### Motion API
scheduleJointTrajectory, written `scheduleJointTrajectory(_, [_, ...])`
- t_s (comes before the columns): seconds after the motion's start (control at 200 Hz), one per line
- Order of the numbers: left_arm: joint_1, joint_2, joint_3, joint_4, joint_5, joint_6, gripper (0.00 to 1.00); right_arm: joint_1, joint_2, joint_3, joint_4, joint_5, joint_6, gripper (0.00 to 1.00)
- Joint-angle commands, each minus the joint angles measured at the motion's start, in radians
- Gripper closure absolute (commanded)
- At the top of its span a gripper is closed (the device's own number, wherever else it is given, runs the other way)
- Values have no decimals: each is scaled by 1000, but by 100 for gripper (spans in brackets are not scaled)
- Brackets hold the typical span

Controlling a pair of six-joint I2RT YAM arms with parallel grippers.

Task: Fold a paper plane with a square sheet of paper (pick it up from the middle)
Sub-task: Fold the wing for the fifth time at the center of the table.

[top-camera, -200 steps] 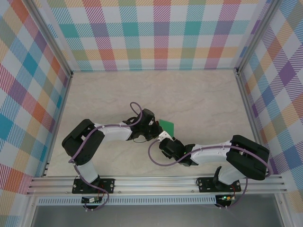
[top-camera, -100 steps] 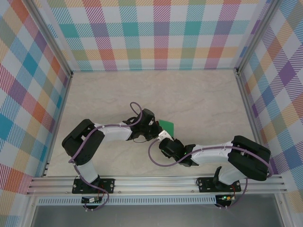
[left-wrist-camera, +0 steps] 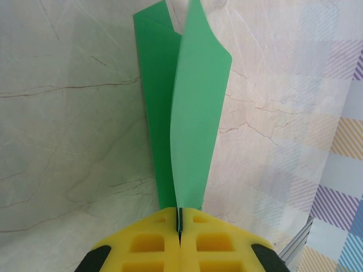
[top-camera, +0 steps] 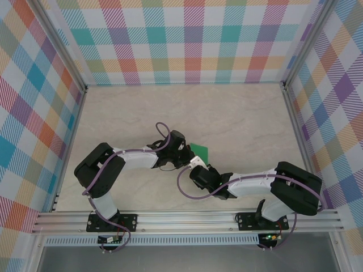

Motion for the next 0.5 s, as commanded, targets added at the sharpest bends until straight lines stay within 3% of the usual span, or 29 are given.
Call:
scheduleJointTrajectory(0.0, [-13,-39,7,-44,-10,2,100,7,14,27,-4,32,17,93])
scheduleJointTrajectory(0.14, [-13,-61,11,-77,-32,13,96,7,10,26,8,29,5,99])
scheduleJointTrajectory(0.255, [-11,-107,18,-146,-92,23,79,4,-6,13,43,-7,-25,100])
scheduleJointTrajectory(0.395, [-5,-203,18,-266,-220,44,51,-22,-44,-21,116,-133,-46,100])
scheduleJointTrajectory(0.495, [3,-266,13,-355,-301,54,44,-50,-65,-31,131,-209,-46,100])
